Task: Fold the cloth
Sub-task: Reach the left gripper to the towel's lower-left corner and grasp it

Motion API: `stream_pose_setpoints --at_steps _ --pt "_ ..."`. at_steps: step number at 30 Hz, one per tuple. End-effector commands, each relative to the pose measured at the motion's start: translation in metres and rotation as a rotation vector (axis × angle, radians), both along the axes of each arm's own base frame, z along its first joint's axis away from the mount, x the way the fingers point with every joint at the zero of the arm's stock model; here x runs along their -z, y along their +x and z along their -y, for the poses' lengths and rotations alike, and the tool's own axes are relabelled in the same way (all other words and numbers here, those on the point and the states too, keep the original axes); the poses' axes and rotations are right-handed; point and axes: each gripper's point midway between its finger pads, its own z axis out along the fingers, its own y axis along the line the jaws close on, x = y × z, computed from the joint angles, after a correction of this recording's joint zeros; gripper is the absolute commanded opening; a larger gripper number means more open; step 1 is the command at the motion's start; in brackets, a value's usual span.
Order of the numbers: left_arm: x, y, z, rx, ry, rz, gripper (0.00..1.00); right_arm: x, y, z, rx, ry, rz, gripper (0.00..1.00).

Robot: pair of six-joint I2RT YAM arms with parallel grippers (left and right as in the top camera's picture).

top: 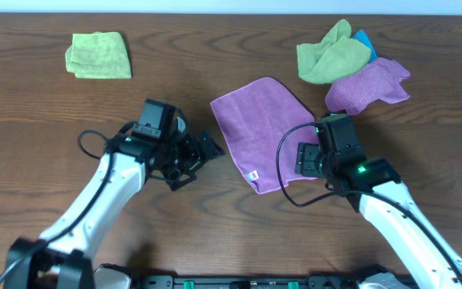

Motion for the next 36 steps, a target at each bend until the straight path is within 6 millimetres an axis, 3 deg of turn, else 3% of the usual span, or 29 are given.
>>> stream_pose_setpoints --at_steps 1,7,13,21,36 --pt "-0.006 0.006 0.02 -0.024 -0.098 -0.054 0.95 -0.008 0.004 -0.001 -0.007 0.008 0.021 0.72" --pt "0.001 0.016 0.053 -0.009 -0.141 -0.033 0.95 -0.008 0.004 -0.001 -0.007 0.008 0.022 0.72" --pt "0.016 0.005 0.072 0.02 -0.122 -0.071 0.95 -0.009 0.005 -0.001 -0.007 0.009 0.026 0.72" --pt "0.038 -0.007 0.082 0.032 -0.083 -0.134 0.96 -0.01 0.007 -0.002 -0.007 0.013 0.037 0.72" --pt "0.056 -0.011 0.095 0.016 -0.031 -0.145 1.0 -0.013 0.012 -0.003 -0.003 0.017 0.058 0.7"
